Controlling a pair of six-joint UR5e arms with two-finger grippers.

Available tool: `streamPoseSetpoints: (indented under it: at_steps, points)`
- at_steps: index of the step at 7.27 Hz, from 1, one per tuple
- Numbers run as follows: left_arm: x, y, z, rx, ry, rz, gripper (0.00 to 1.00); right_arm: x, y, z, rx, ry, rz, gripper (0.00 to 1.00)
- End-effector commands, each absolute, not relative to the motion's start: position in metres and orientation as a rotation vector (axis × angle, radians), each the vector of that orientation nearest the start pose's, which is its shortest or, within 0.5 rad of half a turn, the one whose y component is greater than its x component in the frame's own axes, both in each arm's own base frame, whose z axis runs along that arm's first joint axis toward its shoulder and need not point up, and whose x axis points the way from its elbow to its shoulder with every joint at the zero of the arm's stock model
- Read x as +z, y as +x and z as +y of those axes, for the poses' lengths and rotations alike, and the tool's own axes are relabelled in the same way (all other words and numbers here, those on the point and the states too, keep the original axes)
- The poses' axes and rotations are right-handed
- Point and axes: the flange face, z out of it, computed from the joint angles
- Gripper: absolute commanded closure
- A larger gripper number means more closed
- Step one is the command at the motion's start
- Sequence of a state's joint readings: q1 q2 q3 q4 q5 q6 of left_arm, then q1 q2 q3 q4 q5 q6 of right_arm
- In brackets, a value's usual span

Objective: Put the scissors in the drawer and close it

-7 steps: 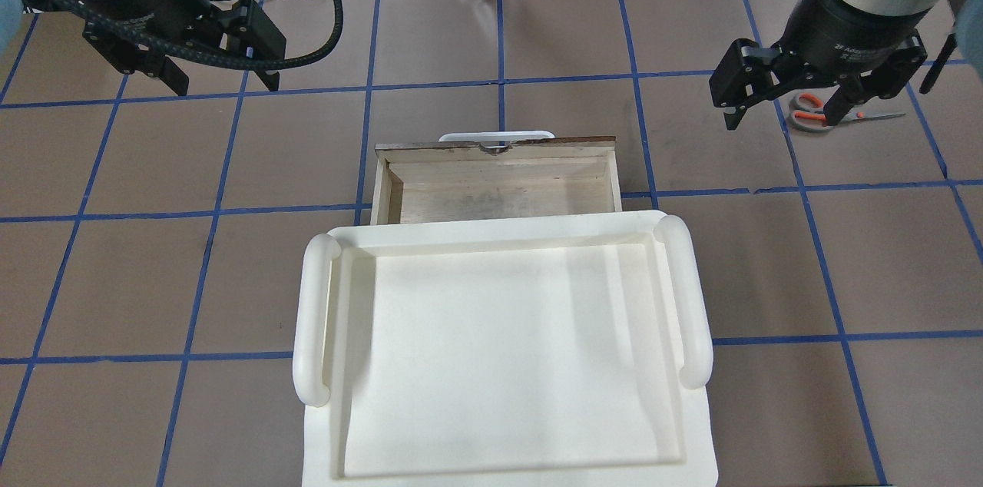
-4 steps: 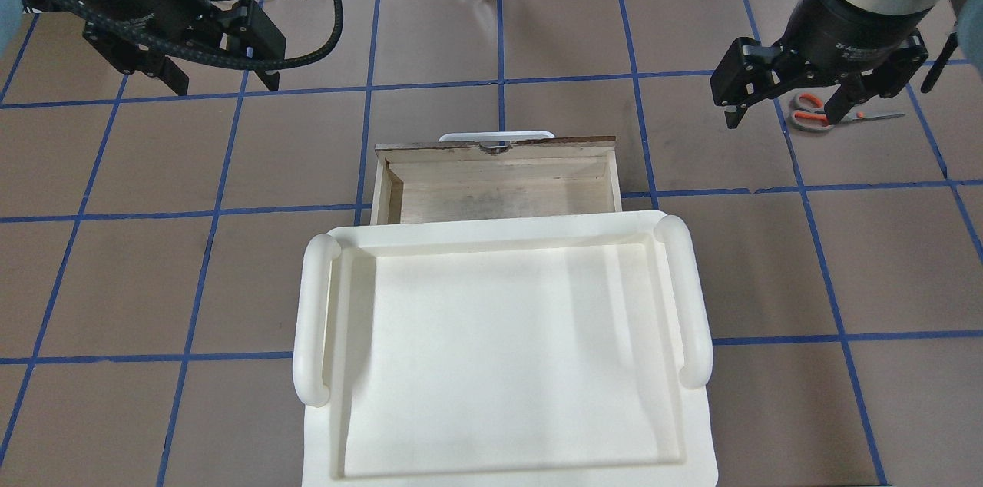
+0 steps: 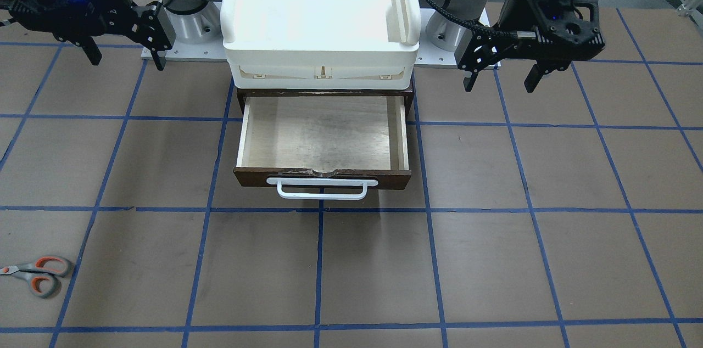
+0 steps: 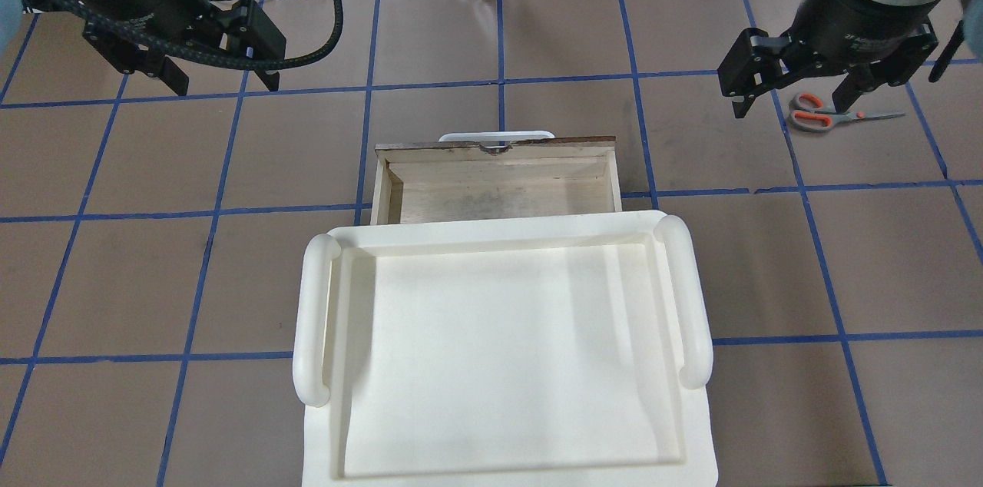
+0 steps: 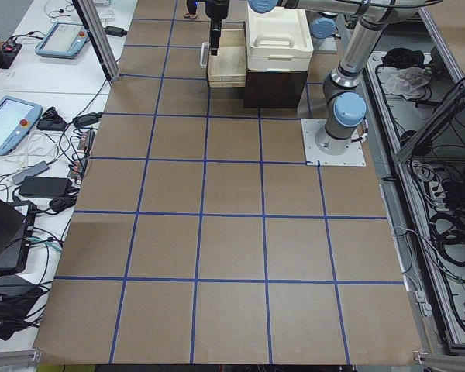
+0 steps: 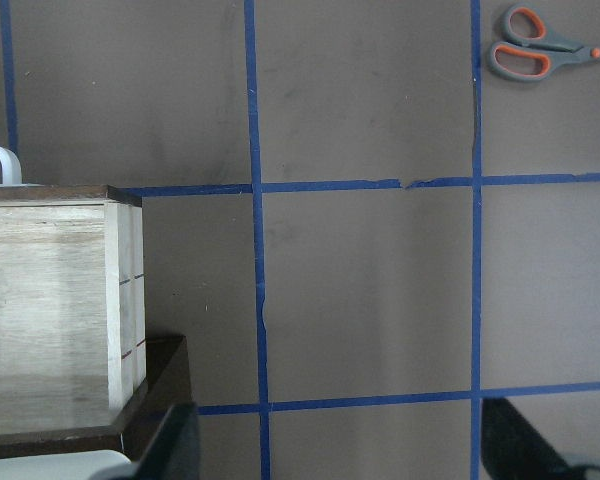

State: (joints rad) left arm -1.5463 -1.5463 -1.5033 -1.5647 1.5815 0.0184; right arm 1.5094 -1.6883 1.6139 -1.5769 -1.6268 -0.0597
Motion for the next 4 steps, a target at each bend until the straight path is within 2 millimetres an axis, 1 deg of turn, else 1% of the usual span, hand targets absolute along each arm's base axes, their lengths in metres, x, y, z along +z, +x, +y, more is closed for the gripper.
streamPoseSetpoints:
  at_steps: [1,2,3,4]
  points:
    - [0.534,-0.120,-0.492,-0.153,-0.010,3.125,0.00,0.521,0.070,-0.466,-0.129,-0.204,3.193,0.00]
    - [0.535,-0.120,-0.492,-0.155,-0.010,3.125,0.00,0.515,0.037,-0.475,-0.110,-0.364,3.186,0.00]
    - [0.535,-0.120,-0.492,-0.155,-0.011,3.123,0.00,0.505,0.004,-0.488,-0.089,-0.564,3.164,0.00]
    - [0.536,-0.120,-0.492,-0.158,-0.011,3.123,0.00,0.491,-0.024,-0.500,-0.059,-0.755,3.124,0.00]
